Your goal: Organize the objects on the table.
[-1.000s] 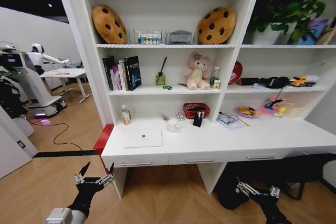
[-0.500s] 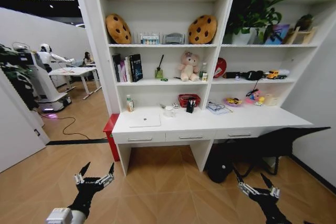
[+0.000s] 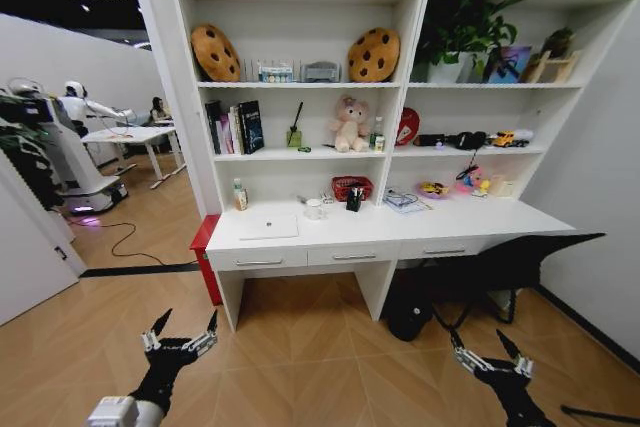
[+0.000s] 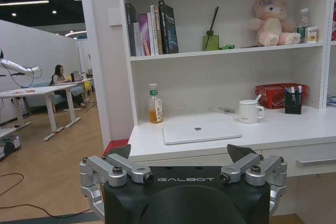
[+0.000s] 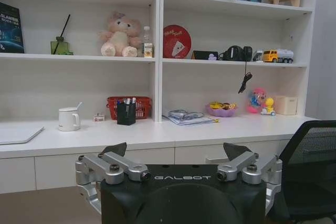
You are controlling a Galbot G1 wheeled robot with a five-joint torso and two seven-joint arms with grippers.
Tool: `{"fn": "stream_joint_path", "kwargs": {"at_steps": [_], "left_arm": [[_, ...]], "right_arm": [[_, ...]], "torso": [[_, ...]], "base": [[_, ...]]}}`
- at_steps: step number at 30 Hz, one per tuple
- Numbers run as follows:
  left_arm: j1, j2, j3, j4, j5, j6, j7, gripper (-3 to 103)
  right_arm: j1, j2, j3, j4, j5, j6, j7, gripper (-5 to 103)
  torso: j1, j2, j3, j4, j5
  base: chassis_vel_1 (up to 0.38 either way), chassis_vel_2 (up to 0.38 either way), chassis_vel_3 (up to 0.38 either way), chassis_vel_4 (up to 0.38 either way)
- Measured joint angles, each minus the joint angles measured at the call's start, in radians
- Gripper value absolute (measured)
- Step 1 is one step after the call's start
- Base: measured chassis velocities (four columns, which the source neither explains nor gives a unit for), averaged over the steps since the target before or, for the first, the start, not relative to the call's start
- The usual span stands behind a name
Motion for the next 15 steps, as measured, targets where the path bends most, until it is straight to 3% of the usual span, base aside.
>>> {"fn": "stream_joint_path", "kwargs": {"at_steps": [15], "left_arm": [[0.000, 0.000, 0.000, 0.000, 0.000, 0.000, 0.000, 100]], "right_arm": [[0.000, 0.000, 0.000, 0.000, 0.000, 0.000, 0.000, 100]], "torso": [[-0.001, 0.000, 0.000, 0.0001, 0.0002]], "base": [[0.000, 0.000, 0.000, 0.000]]}}
